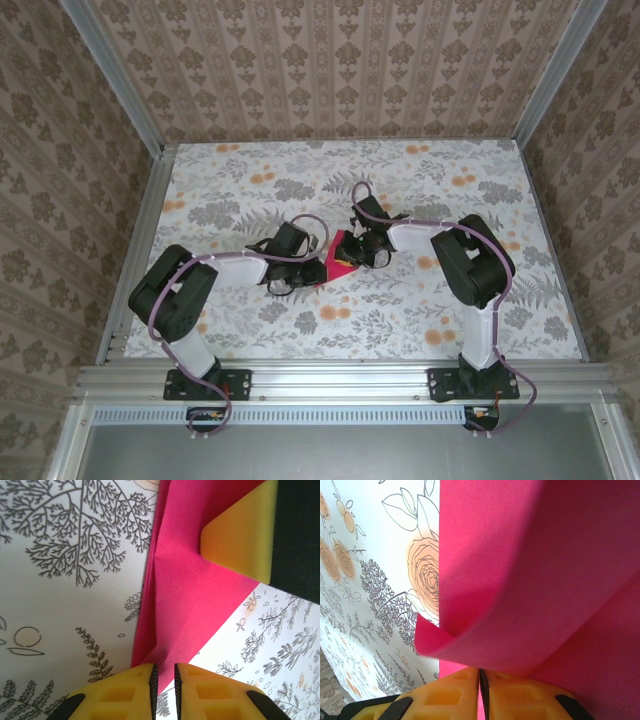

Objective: Fold a paper plane with a square sheet of paper (pick it up from the middle)
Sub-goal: Fourth fold the wing at the center of the table.

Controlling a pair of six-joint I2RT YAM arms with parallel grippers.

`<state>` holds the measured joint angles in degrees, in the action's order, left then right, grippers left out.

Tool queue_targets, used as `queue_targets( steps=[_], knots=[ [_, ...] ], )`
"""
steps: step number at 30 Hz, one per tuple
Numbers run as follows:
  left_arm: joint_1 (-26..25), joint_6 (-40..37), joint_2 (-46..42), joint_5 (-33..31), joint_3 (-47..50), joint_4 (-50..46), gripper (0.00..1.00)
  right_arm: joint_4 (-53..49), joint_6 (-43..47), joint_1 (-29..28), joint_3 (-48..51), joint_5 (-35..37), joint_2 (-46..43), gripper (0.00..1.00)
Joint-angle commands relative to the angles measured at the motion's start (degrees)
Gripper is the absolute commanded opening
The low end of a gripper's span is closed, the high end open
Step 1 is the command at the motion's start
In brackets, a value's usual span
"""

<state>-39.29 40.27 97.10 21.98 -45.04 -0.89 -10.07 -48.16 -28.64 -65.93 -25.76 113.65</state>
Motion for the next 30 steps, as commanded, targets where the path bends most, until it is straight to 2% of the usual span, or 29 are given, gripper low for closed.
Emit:
queue_targets(
  steps=[1,8,12,15,30],
  knots=[
    [0.4,-1.4,1.7,-1.4,0.9,-5.9,0.20,-7.1,0.0,0.6,1.4,8.6,4.7,0.15],
    [1.0,-2.5,-0.3,-0.5,1.5,-7.8,0.20,-7.1,0.0,0.5,1.5,8.7,4.7,0.15],
    [1.2,-1.0,-5.1,3.2,0.5,-1.7,0.20,-6.9,-0.1,0.6,1.6,8.7,4.8,0.15],
    [1.2,-0.1,-6.8,3.5,-0.2,1.9,0.20,-6.9,0.0,0.6,1.7,8.6,5.0,0.15],
    [0.5,-0.1,2.0,4.6,-5.6,1.6,0.16,-6.7,-0.6,0.6,1.9,8.4,5.4,0.15]
  ],
)
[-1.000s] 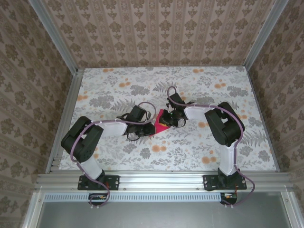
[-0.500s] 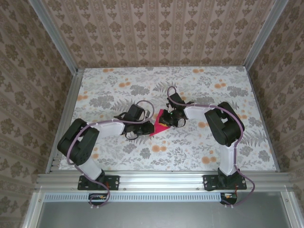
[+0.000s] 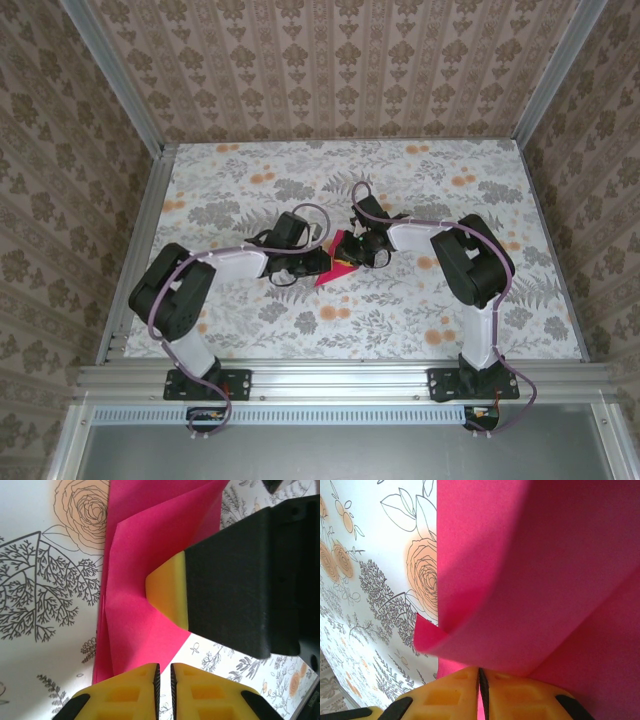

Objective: Fold a paper plane with a square sheet of paper (pick it up from the middle)
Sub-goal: Fourth fold the wing at the center of the table.

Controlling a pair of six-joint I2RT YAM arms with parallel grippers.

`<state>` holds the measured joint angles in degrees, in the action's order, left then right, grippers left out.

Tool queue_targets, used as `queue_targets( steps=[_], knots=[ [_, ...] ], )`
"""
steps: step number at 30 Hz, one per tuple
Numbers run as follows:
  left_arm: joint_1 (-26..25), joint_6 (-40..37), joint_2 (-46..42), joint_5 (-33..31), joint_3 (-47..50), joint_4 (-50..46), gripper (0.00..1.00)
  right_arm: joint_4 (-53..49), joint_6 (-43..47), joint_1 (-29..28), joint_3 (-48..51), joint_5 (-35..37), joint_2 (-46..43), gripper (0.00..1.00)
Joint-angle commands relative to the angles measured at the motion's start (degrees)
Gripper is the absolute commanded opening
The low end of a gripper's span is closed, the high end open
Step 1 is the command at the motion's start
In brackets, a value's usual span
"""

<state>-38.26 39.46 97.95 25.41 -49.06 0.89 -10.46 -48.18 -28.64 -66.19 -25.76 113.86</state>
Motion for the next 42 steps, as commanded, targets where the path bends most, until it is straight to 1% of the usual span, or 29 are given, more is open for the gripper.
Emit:
queue_targets(
  steps=[1,10,19,22,25,30,33,37,42],
  knots=[
    [-0.5,0.7,1.5,1.0,-1.7,-0.5,0.16,-6.2,-0.6,0.6,2.2,8.4,5.1,0.15],
    [-0.5,0.5,4.1,-0.8,-2.1,-2.6,0.13,-6.4,-0.8,0.6,2.3,8.5,5.1,0.15],
    [-0.4,-0.8,4.3,-4.7,-2.1,-5.3,0.12,-6.4,-0.7,0.6,2.4,8.6,5.0,0.15],
    [-0.4,-0.9,4.8,-4.6,-1.9,-5.5,0.11,-6.3,-0.7,0.6,2.3,8.6,5.1,0.15],
    [-0.4,-0.8,5.3,-4.4,-1.2,-5.7,0.07,-5.4,-0.5,0.7,2.2,7.7,4.6,0.16],
    [-0.4,-0.5,5.3,-3.9,1.2,-5.7,0.00,-1.6,1.3,1.0,1.9,4.8,-0.2,0.17],
    [-0.4,-0.4,5.4,-3.7,2.3,-5.3,0.00,0.0,2.3,1.1,1.5,3.4,-3.0,0.17],
    [-0.4,-0.4,5.6,-3.4,2.4,-5.1,0.00,1.2,2.6,0.3,0.9,-0.5,-3.7,0.15],
    [-0.4,-0.3,6.0,-2.8,2.2,-4.7,0.00,0.1,3.4,-1.5,0.4,0.3,-2.4,0.14]
  ],
)
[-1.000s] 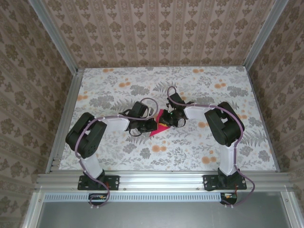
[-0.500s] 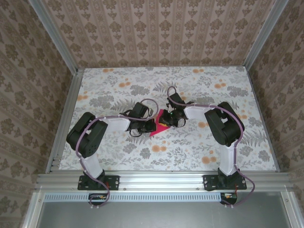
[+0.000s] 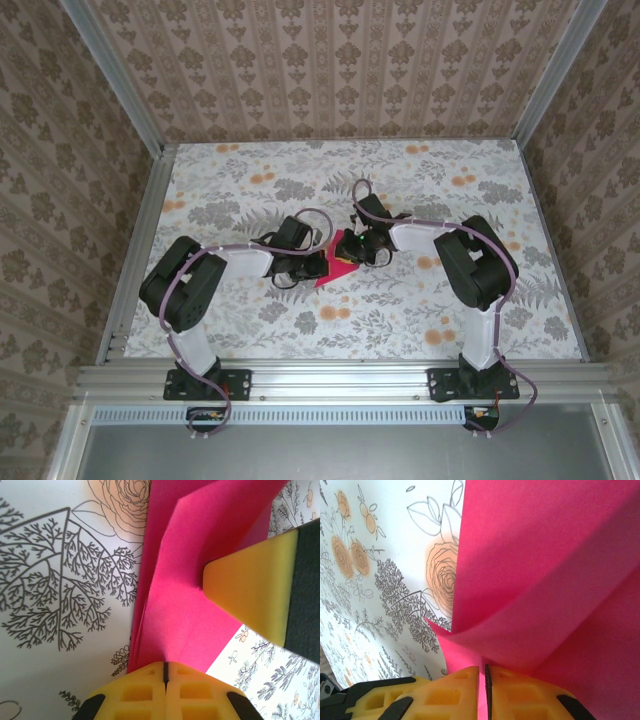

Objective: Fold a paper plane with a square sheet of paper (pick it up from the middle)
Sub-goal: Fourth fold the wing at the center of the table.

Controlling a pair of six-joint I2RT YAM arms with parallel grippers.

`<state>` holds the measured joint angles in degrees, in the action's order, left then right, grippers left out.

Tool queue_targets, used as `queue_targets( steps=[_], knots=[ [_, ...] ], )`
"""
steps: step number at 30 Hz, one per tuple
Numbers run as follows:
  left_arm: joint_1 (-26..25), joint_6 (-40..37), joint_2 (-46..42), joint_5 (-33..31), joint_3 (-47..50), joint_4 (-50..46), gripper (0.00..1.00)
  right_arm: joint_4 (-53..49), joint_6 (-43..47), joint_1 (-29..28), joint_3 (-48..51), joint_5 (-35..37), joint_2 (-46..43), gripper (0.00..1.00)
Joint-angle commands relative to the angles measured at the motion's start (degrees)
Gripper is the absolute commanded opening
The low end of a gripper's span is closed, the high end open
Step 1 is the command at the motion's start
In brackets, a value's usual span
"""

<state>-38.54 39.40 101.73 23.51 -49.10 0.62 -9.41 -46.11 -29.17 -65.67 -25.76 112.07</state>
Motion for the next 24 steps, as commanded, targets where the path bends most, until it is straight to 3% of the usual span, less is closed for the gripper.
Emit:
queue_targets(
  steps=[1,9,24],
  knots=[
    [-0.1,-0.3,2.2,-0.8,2.2,-4.5,0.00,-0.8,1.4,-1.1,-0.2,0.0,-0.1,0.13],
    [-0.1,-0.5,2.5,-0.6,2.1,-5.3,0.00,-4.5,3.3,-1.4,-2.5,3.6,2.9,0.13],
    [-0.1,-0.4,3.1,0.3,3.5,-5.5,0.00,-4.6,5.4,5.6,-5.9,9.8,6.2,0.14]
  ],
)
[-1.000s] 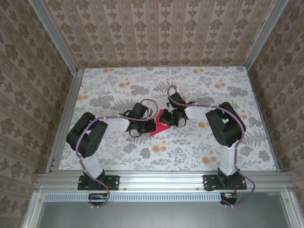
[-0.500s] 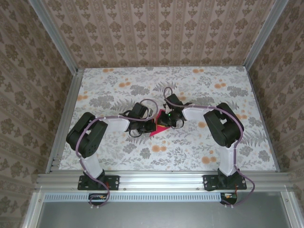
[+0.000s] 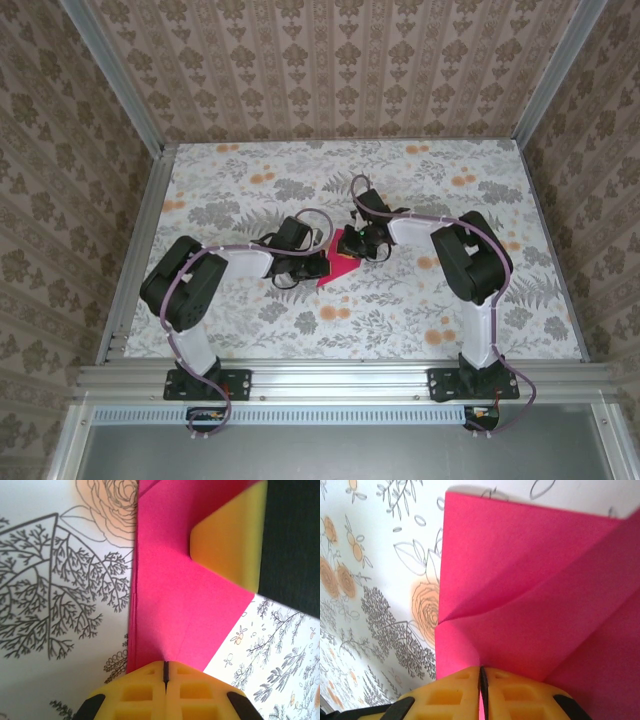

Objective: Fold a paper plane with a square sheet of paper (pick it up from the middle)
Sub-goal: Fourth fold the wing at the center of the table.

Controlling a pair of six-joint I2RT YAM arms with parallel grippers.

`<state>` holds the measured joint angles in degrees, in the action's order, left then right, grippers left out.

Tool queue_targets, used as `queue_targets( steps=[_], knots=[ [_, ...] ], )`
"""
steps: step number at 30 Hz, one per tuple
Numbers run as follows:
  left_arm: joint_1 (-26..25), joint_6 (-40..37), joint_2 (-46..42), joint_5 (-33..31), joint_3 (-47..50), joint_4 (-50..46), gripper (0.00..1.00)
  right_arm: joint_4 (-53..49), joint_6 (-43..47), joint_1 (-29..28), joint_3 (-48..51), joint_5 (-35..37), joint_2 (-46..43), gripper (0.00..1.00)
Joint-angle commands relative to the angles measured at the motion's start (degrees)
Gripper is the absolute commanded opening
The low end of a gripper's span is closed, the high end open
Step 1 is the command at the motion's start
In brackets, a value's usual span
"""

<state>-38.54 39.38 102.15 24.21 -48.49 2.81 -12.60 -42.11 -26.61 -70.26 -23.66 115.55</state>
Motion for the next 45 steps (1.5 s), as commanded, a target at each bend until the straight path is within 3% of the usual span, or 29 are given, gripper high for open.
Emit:
queue_targets(
  steps=[1,12,24,31,38,45],
  knots=[
    [-0.1,-0.5,2.6,-0.4,2.9,-7.7,0.00,-1.4,1.5,3.7,-1.5,7.8,3.0,0.14],
    [-0.1,-0.6,3.0,0.2,3.1,-7.6,0.00,-0.8,3.6,8.3,-3.4,6.3,3.9,0.15],
    [-0.2,-1.1,2.8,0.8,2.9,-7.6,0.00,-5.5,7.1,11.1,-10.4,10.7,5.2,0.15],
    [-0.4,-1.3,2.4,0.9,2.2,-7.5,0.00,-4.8,7.7,11.1,-7.6,7.9,-3.0,0.17],
    [-0.4,-1.0,1.9,0.9,1.1,-7.6,0.00,-1.0,4.7,5.9,3.1,3.8,-12.7,0.18],
    [-0.4,-0.4,1.5,0.8,1.4,-6.8,0.00,6.7,-2.4,-1.8,9.1,1.1,-12.2,0.17]
  ],
)
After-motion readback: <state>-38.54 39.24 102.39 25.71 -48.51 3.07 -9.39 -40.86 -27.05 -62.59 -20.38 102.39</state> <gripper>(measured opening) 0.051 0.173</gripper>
